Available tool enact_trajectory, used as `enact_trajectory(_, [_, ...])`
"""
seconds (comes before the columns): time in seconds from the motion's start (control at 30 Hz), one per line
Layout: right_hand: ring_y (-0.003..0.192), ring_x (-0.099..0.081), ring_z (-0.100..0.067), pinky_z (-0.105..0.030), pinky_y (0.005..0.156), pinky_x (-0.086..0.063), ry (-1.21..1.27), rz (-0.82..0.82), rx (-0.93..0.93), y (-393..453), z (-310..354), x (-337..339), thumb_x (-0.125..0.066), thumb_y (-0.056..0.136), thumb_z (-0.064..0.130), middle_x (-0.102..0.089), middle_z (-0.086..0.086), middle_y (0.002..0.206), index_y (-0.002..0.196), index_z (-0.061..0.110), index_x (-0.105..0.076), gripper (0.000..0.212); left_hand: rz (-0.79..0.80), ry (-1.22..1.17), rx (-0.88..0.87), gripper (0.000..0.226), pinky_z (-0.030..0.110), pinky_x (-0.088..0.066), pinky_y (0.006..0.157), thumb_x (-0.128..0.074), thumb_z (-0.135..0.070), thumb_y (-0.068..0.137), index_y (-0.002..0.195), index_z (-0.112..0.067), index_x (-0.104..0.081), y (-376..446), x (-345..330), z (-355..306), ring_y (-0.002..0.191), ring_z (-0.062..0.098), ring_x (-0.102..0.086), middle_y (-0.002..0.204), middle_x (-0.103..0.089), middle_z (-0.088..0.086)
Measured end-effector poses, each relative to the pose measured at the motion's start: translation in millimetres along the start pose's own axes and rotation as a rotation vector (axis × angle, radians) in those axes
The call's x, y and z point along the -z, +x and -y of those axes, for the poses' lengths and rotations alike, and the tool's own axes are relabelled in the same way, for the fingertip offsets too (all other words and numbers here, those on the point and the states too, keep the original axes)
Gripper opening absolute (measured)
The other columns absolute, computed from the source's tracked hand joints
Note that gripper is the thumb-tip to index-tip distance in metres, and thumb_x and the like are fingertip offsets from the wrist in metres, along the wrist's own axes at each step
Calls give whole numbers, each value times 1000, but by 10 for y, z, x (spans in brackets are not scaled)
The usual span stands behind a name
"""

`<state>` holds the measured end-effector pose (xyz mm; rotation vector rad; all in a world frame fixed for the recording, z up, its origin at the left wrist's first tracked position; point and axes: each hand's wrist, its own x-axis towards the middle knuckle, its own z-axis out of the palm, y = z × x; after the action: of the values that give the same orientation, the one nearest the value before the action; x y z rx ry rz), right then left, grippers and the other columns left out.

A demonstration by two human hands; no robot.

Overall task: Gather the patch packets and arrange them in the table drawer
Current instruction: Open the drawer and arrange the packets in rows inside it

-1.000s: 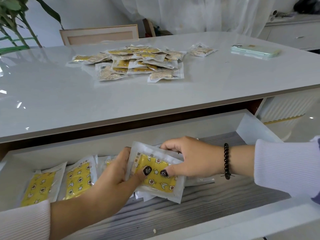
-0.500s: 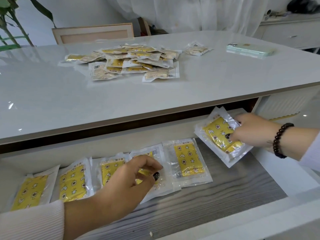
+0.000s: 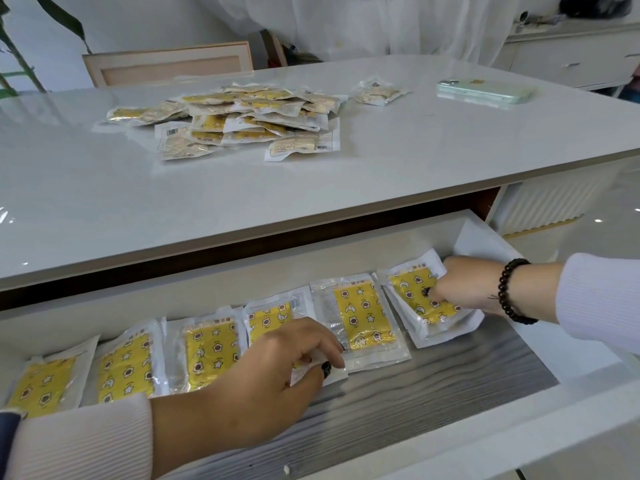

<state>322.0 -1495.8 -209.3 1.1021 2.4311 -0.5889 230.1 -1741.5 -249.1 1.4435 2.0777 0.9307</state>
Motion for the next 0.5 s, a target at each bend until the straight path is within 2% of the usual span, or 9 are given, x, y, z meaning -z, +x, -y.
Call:
enact_trajectory(0.07, [53,-38,-11,-19,42,-29,22,9,8,8,0,-35,-56,92,26,-44,-1,67,103,8,-54,21,8,-1,5,34,5,-40,75,-55,-2,89,91,-35,-65,29,-17,-14,101,-4,-54,105,-60,-23])
enact_trajectory(0.2, [49,-39,-13,-22,44,-28,-10,-7,81,84,-2,-56,-61,86,32,-44,0,60,73,12,-47,27,-2,0,0,34,7,-41,76,-55,-2,88,92,-34,-67,77,-38,-18,100,-4,-55,106,-59,-27])
enact_trajectory(0.27, [49,-38,-13,-23,45,-28,-54,-21,96,93,-12,-42,-60,86,33,-43,1,58,66,14,-43,32,-8,0,-24,33,9,-42,79,-55,-2,87,93,-32,-68,97,-33,-20,103,-2,-56,107,-60,-25])
enact_trajectory(0.37, [50,-39,-12,-22,44,-29,-122,-71,131,63,-26,-3,-57,87,32,-42,2,60,64,16,-39,34,-32,18,-49,36,12,-43,83,-55,0,86,92,-33,-68,131,-3,-28,107,0,-57,108,-60,-25])
enact_trajectory(0.5, [59,-48,-12,-23,47,-37,-223,-164,180,-47,-19,62,-52,90,33,-48,2,72,77,16,-37,26,-76,17,-77,37,10,-42,81,-56,0,86,89,-35,-67,185,91,-99,105,0,-57,109,-60,-24])
